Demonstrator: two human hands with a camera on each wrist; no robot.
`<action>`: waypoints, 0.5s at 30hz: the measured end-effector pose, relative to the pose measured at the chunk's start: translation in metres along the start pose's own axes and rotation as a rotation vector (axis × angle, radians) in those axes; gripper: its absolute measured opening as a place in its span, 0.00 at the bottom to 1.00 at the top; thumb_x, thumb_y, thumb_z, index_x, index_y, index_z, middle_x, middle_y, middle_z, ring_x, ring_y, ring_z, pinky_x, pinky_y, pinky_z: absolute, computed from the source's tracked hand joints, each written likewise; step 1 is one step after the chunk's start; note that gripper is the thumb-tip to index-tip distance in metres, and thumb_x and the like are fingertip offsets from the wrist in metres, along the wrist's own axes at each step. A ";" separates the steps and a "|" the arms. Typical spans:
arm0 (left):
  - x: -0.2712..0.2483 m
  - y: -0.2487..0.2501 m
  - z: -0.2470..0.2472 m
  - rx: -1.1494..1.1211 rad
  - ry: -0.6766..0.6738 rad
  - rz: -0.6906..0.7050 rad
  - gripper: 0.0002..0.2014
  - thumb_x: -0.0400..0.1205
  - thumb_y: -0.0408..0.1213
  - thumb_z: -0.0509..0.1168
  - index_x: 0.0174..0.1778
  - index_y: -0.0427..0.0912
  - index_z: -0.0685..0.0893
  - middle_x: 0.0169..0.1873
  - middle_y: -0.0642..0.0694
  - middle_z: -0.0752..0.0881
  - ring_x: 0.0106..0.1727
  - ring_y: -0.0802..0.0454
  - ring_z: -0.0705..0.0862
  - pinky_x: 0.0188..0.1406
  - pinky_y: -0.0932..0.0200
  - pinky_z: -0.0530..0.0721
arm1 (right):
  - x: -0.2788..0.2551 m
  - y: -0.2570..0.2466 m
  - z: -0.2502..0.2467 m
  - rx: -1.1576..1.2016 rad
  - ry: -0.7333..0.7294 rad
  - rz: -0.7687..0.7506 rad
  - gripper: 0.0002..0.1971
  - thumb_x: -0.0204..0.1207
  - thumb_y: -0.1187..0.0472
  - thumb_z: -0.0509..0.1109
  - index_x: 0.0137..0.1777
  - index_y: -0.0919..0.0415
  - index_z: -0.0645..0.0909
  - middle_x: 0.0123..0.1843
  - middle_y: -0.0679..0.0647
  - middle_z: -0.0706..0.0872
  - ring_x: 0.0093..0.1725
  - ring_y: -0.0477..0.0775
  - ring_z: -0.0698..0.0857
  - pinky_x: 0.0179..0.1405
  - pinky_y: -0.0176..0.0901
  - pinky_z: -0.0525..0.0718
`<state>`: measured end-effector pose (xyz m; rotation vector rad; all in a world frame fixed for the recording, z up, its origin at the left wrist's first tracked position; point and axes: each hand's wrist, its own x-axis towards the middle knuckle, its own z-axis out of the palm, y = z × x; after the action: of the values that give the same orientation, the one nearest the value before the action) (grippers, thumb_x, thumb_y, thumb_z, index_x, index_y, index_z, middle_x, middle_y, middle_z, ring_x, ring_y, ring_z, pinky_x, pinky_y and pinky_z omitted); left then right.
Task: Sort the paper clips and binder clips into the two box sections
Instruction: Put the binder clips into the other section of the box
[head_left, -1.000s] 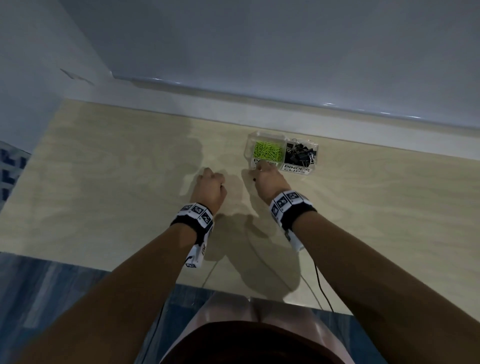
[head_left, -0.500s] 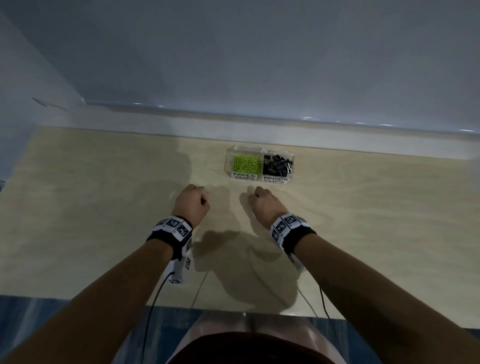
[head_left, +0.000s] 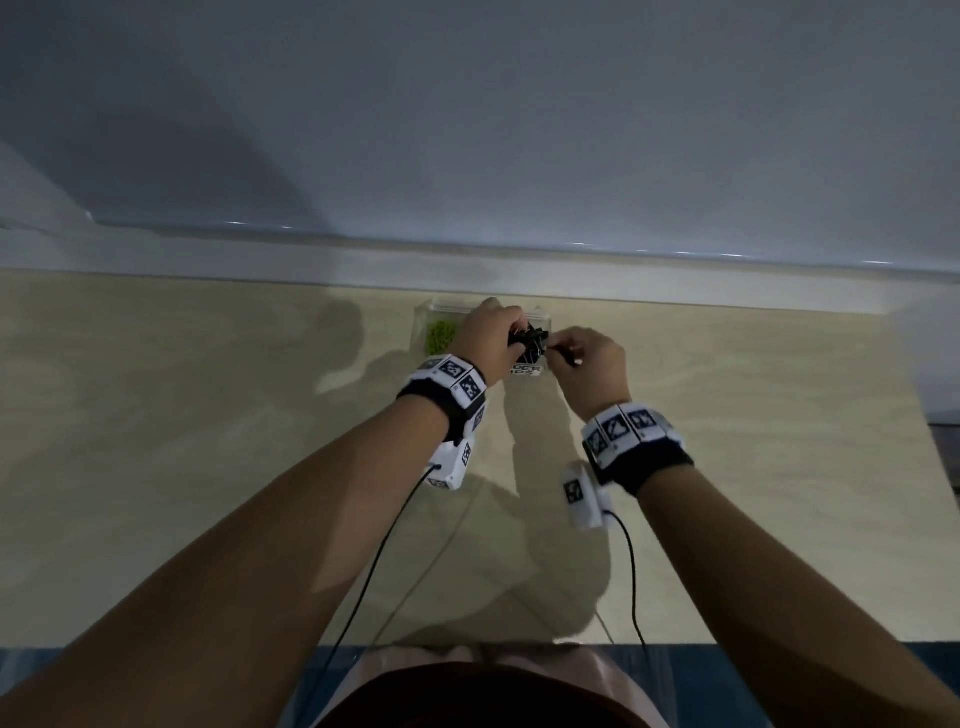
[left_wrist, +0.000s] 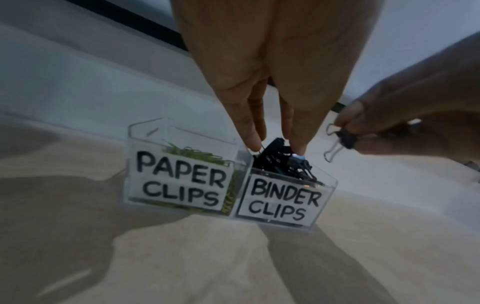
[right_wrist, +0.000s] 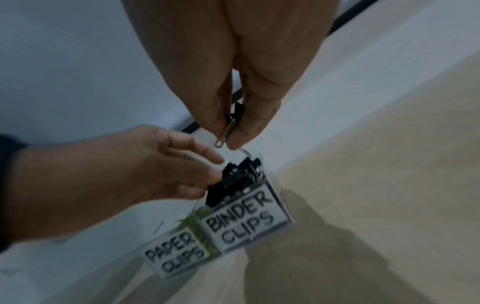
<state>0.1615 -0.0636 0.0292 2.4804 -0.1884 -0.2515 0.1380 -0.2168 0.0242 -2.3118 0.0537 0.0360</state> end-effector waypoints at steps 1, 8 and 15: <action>-0.002 -0.003 0.000 0.000 -0.005 -0.008 0.13 0.76 0.34 0.70 0.56 0.42 0.83 0.54 0.42 0.80 0.52 0.46 0.81 0.52 0.59 0.75 | 0.011 -0.006 -0.001 -0.036 -0.008 -0.010 0.05 0.70 0.68 0.71 0.44 0.60 0.86 0.43 0.58 0.89 0.42 0.55 0.86 0.47 0.40 0.83; -0.089 -0.054 -0.019 -0.171 0.064 0.045 0.10 0.78 0.31 0.67 0.54 0.41 0.84 0.51 0.46 0.80 0.46 0.52 0.81 0.47 0.71 0.81 | 0.046 -0.029 0.014 -0.317 -0.197 -0.138 0.11 0.74 0.73 0.62 0.49 0.66 0.85 0.51 0.64 0.83 0.48 0.63 0.83 0.51 0.51 0.84; -0.250 -0.126 -0.007 -0.132 -0.206 -0.121 0.11 0.73 0.59 0.56 0.40 0.60 0.80 0.38 0.48 0.85 0.37 0.54 0.84 0.38 0.65 0.80 | 0.041 -0.027 0.014 -0.336 -0.291 -0.223 0.15 0.72 0.74 0.64 0.56 0.62 0.84 0.55 0.60 0.81 0.52 0.61 0.82 0.56 0.51 0.83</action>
<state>-0.0708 0.0892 -0.0080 2.3359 -0.1036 -0.5533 0.1803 -0.1893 0.0326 -2.6079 -0.3850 0.2858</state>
